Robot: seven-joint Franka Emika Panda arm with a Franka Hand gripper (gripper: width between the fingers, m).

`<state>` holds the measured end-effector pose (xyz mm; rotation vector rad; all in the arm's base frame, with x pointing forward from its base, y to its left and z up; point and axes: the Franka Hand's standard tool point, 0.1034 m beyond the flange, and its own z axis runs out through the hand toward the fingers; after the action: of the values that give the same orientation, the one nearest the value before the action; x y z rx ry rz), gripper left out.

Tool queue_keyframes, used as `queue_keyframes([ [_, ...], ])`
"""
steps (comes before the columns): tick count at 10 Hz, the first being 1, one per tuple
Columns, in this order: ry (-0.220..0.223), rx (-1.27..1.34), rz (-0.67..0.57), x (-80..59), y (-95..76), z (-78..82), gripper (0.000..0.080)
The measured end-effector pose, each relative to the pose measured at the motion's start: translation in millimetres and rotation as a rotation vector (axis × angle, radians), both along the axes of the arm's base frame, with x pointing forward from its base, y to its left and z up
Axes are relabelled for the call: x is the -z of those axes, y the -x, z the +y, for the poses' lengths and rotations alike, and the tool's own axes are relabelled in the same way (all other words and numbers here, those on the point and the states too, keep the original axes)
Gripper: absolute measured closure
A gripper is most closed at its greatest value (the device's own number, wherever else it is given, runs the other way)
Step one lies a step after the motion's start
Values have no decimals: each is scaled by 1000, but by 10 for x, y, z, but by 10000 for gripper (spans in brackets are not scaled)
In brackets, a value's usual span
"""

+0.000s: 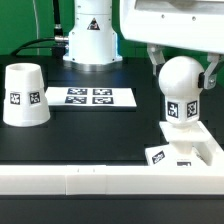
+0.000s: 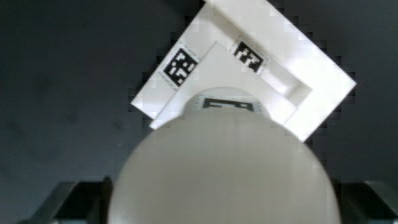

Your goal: Assemble lamp

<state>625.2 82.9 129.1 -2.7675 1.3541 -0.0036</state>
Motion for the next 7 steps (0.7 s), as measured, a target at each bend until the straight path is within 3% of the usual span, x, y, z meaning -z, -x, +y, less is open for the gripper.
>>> queue_keyframes([
  [1, 2, -52, -2, 2, 6, 1, 137],
  [2, 3, -105, -4, 3, 15, 8, 111],
  [7, 20, -573, -44, 12, 10, 92, 101],
])
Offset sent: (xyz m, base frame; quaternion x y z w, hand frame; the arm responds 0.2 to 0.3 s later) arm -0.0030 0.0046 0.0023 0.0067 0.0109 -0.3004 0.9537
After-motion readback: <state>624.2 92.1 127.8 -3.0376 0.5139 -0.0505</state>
